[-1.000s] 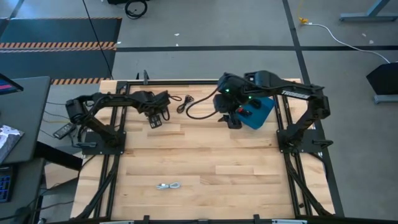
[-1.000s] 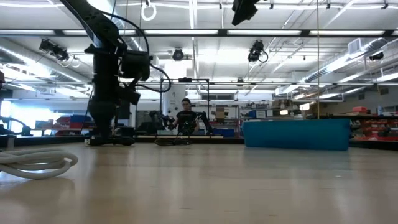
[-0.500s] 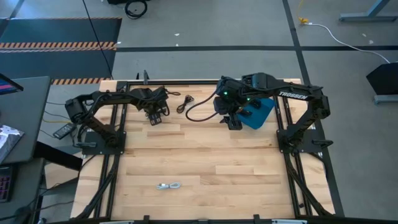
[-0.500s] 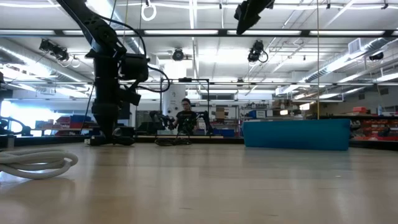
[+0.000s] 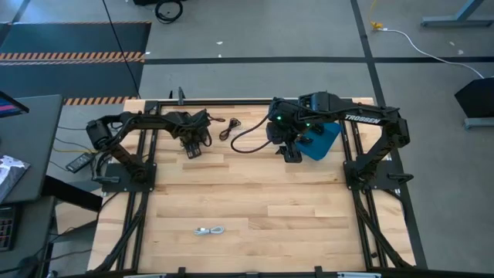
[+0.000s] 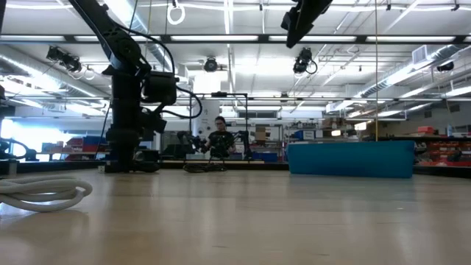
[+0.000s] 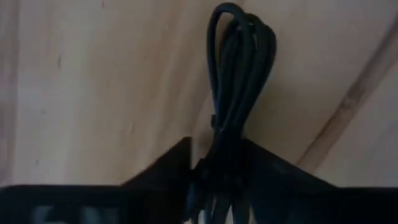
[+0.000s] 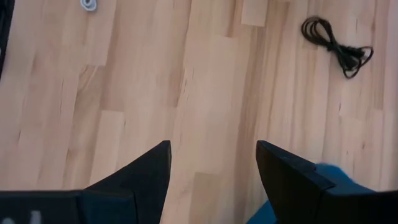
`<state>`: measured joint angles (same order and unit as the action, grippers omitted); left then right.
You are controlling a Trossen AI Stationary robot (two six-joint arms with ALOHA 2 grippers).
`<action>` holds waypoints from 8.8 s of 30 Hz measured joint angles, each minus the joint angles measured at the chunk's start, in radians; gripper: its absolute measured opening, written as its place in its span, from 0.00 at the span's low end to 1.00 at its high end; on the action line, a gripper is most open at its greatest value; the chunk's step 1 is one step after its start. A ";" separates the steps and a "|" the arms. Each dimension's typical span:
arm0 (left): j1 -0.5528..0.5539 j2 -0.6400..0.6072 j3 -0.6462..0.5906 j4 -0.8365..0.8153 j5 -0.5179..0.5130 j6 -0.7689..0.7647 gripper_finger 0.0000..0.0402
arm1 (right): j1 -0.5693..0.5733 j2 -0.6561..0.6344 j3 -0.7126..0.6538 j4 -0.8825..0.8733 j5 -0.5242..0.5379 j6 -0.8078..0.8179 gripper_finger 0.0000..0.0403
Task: Pick and place USB-C Cables
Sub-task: Put the left black charger cable into the bin, then put the black charger cable into the bin
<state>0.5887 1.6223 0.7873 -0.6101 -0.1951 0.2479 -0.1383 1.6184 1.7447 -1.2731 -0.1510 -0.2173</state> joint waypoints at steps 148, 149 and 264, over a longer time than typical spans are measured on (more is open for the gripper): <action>0.004 0.233 0.406 0.204 0.121 -0.106 0.54 | -0.087 -0.278 -0.528 0.181 0.649 0.286 0.71; 0.004 0.240 0.406 0.201 0.122 -0.113 0.54 | -0.086 -0.278 -0.523 0.180 0.648 0.285 0.71; -0.352 0.113 0.406 0.532 0.222 -0.053 0.03 | -0.033 -0.152 -0.559 0.648 0.492 0.122 0.54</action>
<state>0.2371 1.7355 1.1938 -0.0781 0.0266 0.1951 -0.1717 1.4664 1.1858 -0.6254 0.3415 -0.0953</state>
